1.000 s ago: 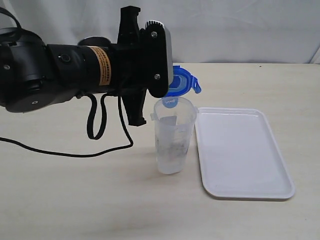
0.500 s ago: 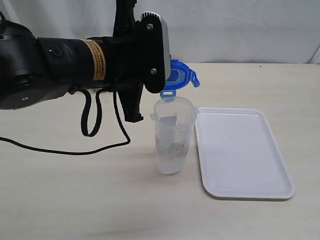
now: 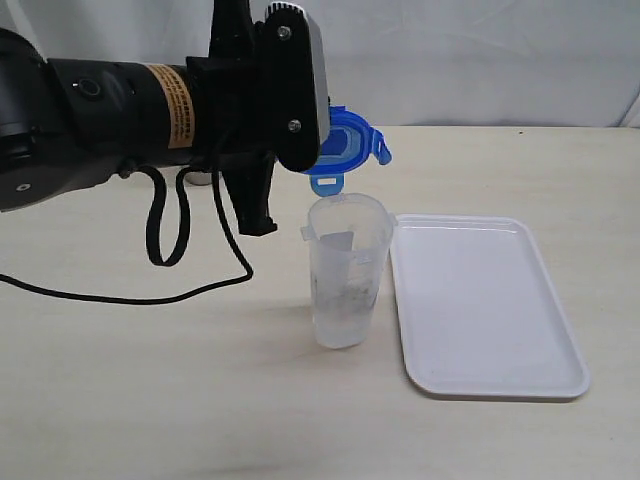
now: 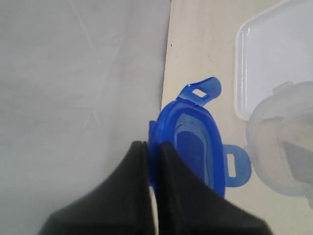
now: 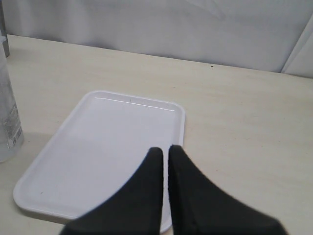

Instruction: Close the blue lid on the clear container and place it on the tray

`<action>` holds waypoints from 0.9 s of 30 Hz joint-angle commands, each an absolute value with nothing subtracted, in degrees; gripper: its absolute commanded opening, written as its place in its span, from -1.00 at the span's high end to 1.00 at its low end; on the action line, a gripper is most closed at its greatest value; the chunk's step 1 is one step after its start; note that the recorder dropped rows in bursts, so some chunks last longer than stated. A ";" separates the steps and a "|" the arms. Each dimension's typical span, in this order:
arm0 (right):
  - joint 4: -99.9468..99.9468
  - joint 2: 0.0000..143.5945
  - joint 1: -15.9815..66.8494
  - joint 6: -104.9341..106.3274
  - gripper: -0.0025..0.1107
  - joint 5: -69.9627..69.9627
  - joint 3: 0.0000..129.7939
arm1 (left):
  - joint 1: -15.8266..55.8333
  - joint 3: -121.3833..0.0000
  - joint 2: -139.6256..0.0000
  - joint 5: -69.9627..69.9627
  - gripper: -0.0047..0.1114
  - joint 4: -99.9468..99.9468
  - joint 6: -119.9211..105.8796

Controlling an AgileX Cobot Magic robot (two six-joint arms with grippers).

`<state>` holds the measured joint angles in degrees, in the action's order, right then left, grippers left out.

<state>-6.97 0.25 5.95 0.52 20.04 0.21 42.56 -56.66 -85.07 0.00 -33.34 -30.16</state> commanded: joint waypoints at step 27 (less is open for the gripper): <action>-6.86 0.00 6.10 0.74 0.88 19.80 0.00 | 41.97 -56.79 -87.55 2.33 0.92 -26.75 -28.18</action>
